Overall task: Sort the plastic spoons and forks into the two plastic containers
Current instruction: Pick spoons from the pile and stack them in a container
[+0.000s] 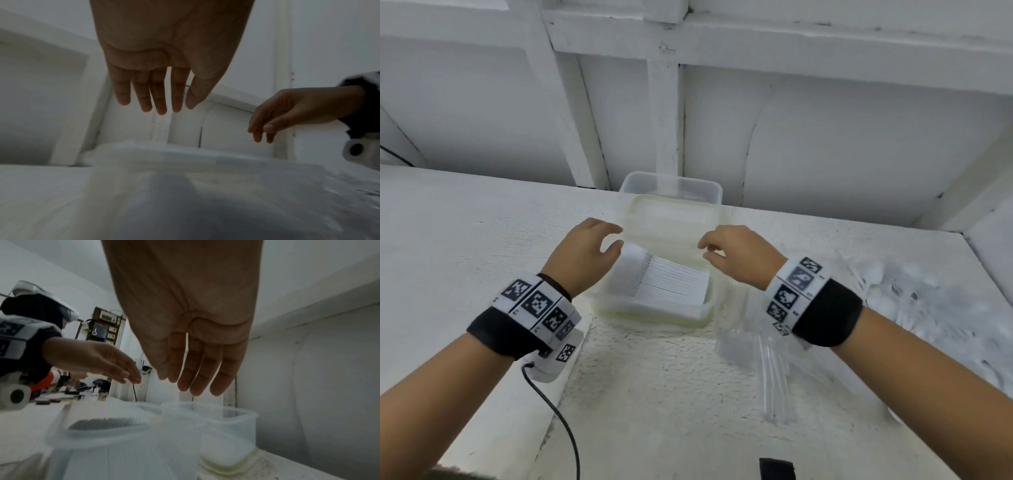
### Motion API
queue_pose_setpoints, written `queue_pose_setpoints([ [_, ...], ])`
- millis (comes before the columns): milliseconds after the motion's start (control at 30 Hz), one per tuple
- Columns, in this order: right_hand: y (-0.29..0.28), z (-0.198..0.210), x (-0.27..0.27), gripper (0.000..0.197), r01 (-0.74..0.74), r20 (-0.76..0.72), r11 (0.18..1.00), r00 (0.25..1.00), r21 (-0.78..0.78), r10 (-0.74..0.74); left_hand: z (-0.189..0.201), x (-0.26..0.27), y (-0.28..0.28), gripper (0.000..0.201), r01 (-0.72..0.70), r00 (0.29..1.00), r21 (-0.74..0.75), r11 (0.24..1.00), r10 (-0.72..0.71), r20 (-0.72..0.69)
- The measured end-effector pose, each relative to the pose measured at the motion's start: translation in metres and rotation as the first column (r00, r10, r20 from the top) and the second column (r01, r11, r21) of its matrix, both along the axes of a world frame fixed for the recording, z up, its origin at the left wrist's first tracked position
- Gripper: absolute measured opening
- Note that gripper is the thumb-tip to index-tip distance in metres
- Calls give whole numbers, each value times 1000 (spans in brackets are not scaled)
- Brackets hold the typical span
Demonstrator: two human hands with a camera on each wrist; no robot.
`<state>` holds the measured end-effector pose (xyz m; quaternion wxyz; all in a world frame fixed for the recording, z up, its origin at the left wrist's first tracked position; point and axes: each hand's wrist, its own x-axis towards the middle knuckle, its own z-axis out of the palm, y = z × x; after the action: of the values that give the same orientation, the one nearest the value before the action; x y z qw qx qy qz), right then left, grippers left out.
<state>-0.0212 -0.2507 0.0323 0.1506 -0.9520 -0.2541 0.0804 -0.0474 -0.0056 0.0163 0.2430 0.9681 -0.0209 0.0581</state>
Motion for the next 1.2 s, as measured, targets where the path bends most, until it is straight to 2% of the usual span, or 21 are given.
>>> queue_pose_setpoints([
  [167,-61,12,-40,27,79,-27,996,997,46,-78,18,-26,-55,26,292,955,-19,956,-291,57],
  [267,-103,4,-66,26,137,-80,990,988,24,-135,20,-38,-98,24,490,872,-74,869,-490,15],
  [367,-143,-7,-91,27,208,-137,978,968,-30,-211,12,-44,-141,26,626,773,-107,773,-632,-45],
  [533,-195,-25,-125,30,312,-174,930,922,-194,-346,-8,-47,-199,30,727,649,-88,681,-723,-238],
  [667,-224,-47,-144,38,300,-186,879,903,-371,-386,-23,-50,-234,33,788,575,-23,616,-748,-332],
  [733,-231,-58,-152,45,271,-122,857,927,-438,-355,-28,-52,-248,34,816,545,12,579,-761,-352],
  [867,-236,-71,-164,60,200,104,843,980,-499,-171,-36,-56,-269,36,866,483,71,495,-793,-372],
  [967,-240,-69,-164,54,162,85,914,986,-371,-140,-39,-55,-276,35,878,462,67,474,-801,-382],
  [1067,-244,-56,-165,39,104,49,989,994,-107,-99,-39,-50,-278,34,863,474,17,505,-798,-373],
  [1200,-246,-53,-155,42,72,86,996,994,-57,-67,-35,-41,-281,32,832,508,-45,553,-791,-340],
])
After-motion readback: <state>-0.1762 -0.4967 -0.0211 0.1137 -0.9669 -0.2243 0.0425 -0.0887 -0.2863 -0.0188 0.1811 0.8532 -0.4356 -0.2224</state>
